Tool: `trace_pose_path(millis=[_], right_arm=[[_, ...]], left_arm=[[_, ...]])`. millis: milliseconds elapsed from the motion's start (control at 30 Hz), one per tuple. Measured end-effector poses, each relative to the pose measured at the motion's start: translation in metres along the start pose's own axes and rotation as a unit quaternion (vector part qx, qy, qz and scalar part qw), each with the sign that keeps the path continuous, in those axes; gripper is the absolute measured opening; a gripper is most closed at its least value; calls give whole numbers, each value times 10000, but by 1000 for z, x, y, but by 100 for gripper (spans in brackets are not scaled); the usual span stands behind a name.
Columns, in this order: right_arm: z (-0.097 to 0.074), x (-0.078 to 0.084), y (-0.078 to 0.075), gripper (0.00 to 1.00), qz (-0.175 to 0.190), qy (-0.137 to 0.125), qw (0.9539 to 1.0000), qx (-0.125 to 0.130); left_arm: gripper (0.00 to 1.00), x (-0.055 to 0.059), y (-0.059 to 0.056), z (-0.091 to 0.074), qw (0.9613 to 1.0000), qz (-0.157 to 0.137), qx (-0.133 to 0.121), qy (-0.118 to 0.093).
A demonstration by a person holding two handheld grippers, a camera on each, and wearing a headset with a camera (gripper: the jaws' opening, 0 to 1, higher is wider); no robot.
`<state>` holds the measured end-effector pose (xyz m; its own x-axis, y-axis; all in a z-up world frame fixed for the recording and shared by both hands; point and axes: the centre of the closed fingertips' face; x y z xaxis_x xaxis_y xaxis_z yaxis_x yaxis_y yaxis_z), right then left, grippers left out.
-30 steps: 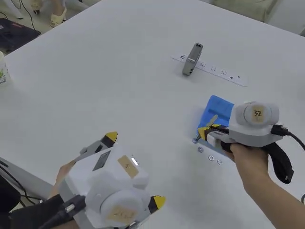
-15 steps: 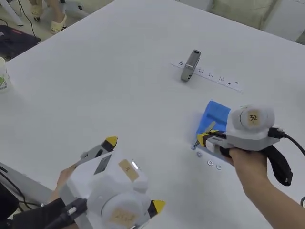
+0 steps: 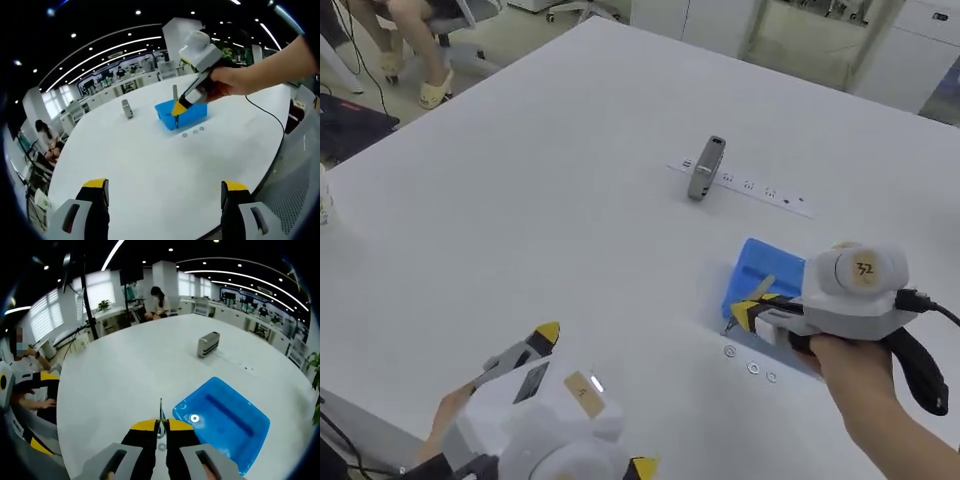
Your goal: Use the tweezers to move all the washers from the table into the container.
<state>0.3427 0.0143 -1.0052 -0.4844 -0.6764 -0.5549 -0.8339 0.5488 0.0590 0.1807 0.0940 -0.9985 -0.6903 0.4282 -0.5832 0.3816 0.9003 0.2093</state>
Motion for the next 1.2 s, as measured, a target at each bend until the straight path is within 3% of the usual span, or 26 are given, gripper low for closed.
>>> trace_pose_path(millis=[333, 600, 900, 967, 1200], right_arm=[[-17, -19, -14, 2, 100, -302, 9995, 68], [-21, -29, -27, 2, 103, -402, 9989, 207], [-19, -32, -37, 2, 77, -385, 9980, 503], [-16, -28, -41, 2, 29, -290, 9975, 650], [-4, -16, -51, 2, 52, -82, 9970, 762]], left_arm=[[96, -1, -2, 0, 10000, 48, 22, -9], [96, -1, 0, 0, 10000, -13, 17, -35], [96, 0, -1, 0, 10000, 2, 34, -8], [96, 0, -1, -1, 10000, -19, 28, -24], [96, 0, 0, 0, 10000, -37, 22, -4]])
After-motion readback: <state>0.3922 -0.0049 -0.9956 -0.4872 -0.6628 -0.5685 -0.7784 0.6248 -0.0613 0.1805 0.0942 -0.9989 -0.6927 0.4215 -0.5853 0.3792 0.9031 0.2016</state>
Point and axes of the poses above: the centre of the closed fingertips' face, and the gripper's own axes: z roughly forward along the fingers, y roughly to its left, x roughly out of its underside, and after that the axes turned 15 degrees about y, right-handed
